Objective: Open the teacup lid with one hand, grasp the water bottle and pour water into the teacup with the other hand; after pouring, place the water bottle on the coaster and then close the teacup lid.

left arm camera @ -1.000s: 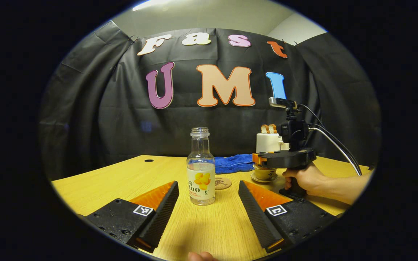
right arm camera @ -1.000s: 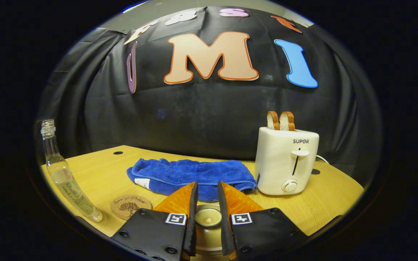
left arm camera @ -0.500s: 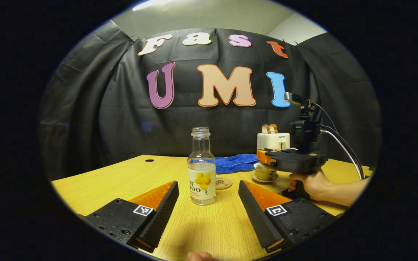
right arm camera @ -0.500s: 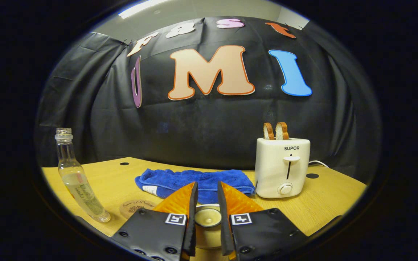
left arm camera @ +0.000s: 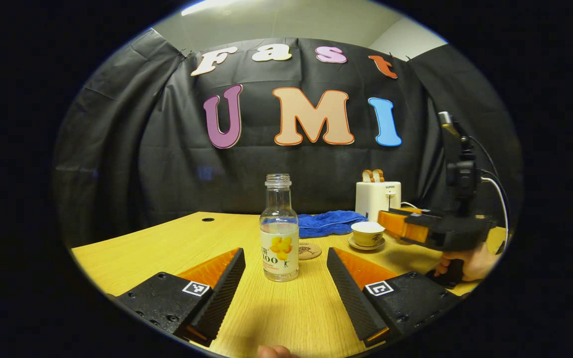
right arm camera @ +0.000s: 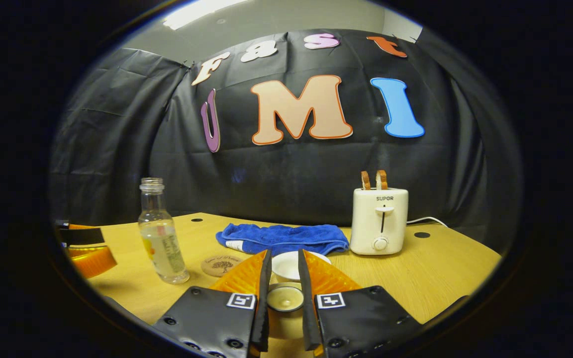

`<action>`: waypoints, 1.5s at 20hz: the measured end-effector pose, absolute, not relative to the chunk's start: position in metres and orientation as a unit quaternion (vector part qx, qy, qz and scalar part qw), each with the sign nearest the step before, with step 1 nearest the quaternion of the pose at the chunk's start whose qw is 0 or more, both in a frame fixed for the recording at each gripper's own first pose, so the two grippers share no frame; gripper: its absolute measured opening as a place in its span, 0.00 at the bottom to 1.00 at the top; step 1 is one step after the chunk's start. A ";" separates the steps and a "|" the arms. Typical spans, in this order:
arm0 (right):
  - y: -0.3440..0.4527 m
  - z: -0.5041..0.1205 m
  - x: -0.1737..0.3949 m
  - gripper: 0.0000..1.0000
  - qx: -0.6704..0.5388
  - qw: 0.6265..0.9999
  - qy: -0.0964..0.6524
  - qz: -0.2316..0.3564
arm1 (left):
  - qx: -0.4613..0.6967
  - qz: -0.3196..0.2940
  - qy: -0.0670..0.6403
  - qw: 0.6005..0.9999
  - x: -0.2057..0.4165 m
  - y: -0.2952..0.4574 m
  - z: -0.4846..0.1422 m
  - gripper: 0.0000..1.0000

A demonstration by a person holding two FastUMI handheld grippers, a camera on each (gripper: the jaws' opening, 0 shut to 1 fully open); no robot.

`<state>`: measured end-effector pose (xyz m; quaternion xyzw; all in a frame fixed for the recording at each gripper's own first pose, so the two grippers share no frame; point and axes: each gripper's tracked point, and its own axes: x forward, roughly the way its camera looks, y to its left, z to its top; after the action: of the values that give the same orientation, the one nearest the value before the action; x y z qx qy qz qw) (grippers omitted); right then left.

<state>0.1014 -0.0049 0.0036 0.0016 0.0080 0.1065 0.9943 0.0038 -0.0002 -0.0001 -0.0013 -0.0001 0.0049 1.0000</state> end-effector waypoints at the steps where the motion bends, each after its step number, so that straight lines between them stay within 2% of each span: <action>1: -0.008 0.005 0.090 0.31 0.001 0.994 0.007 0.107 | -0.001 0.005 -0.001 1.000 0.006 0.000 0.000 0.97; 8: -0.029 0.007 0.044 0.29 0.002 0.995 0.006 0.105 | 0.000 0.029 0.001 1.000 0.037 0.009 -0.001 0.98; 22: -0.032 0.006 0.043 0.30 0.001 0.995 0.008 0.098 | 0.002 0.019 -0.002 1.000 0.117 0.022 -0.002 0.97; 28: -0.033 0.006 0.044 0.30 0.001 0.995 0.008 0.096 | 0.001 -0.007 -0.003 1.000 0.143 0.016 -0.002 0.97; 30: -0.033 0.007 0.044 0.30 0.001 0.995 0.008 0.095 | 0.000 -0.029 -0.001 1.000 0.152 0.008 -0.003 0.94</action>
<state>0.0440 -0.0334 0.0067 0.0009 0.0077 0.0954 0.9954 0.1524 0.0079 -0.0033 -0.0001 -0.0008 -0.0290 0.9996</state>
